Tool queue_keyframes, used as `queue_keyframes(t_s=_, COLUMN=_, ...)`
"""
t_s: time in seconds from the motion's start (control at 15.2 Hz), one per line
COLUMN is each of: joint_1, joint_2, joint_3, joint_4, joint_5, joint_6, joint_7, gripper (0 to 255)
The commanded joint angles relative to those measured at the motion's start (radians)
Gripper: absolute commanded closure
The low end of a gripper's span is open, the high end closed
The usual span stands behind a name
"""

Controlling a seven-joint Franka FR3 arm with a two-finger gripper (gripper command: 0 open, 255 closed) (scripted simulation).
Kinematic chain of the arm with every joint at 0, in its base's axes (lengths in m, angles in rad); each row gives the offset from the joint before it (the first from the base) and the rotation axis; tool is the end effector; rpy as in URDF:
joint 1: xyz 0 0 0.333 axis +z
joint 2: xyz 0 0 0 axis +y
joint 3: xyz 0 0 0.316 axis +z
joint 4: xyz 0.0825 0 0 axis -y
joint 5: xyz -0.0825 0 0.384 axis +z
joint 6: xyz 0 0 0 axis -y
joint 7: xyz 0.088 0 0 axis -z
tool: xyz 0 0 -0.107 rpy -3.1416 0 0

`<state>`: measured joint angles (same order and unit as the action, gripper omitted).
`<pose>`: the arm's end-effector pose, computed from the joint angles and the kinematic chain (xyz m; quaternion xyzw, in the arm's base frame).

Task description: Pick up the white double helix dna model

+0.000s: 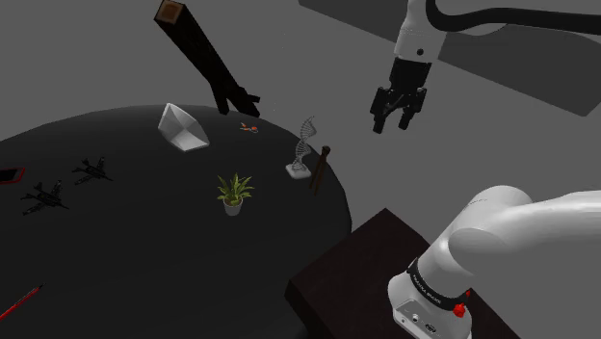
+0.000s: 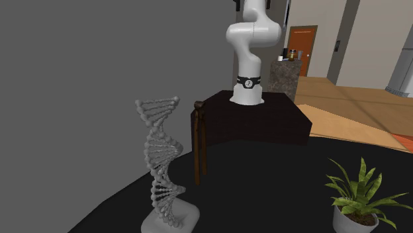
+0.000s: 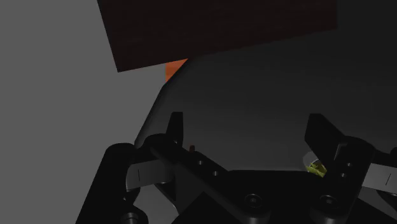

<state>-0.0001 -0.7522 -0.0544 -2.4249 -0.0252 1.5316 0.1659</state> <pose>0.3063 -0.0229 0.5444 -0.9924 0.1007 0.0711 0.0015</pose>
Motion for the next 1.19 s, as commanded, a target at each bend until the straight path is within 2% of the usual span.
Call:
queue_keyframes(t_s=0.0, joint_1=0.0, joint_2=0.0, joint_3=0.0, joint_4=0.0, joint_5=0.0, joint_6=0.0, joint_7=0.0, gripper=0)
queue_keyframes(t_s=0.53, joint_1=-0.015, joint_2=0.254, joint_3=-0.025, joint_4=0.045, joint_5=-0.051, joint_6=0.256, joint_7=-0.02, gripper=0)
queue_keyframes(t_s=1.12, joint_1=-0.031, joint_2=0.57, joint_3=-0.051, joint_4=0.199, joint_5=-0.09, joint_6=0.474, joint_7=-0.032, gripper=0)
